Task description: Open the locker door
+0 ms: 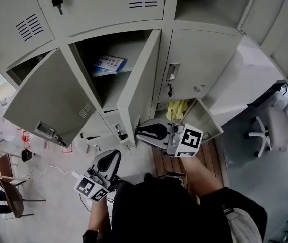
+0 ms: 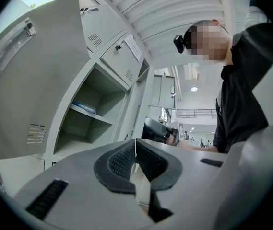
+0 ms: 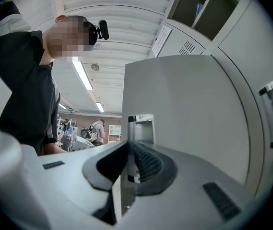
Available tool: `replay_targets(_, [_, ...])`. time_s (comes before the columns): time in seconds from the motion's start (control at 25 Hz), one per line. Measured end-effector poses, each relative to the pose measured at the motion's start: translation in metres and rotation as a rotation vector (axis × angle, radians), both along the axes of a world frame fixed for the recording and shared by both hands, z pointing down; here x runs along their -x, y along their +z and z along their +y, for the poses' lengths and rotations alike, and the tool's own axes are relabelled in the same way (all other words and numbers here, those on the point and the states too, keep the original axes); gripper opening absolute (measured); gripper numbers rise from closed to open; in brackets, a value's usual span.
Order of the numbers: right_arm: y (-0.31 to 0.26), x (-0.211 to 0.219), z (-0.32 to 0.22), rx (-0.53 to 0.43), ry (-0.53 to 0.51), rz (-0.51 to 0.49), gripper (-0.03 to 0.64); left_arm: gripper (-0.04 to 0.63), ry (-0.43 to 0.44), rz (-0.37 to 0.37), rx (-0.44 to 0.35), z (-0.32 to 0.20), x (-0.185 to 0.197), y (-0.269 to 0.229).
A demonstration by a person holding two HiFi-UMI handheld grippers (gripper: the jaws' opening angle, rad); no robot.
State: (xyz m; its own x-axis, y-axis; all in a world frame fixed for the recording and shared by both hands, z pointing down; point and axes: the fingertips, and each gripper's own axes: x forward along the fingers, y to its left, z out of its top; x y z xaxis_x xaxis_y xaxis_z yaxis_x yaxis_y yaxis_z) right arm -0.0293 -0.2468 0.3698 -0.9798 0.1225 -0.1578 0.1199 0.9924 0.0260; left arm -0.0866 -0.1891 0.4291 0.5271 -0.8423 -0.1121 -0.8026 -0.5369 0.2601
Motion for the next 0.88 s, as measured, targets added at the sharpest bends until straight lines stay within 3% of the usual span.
replay_targets(0.88, [0.002, -0.040, 0.001, -0.007, -0.060, 0.008, 0.055, 0.018, 0.054, 0.007, 0.033, -0.023, -0.021, 0.008])
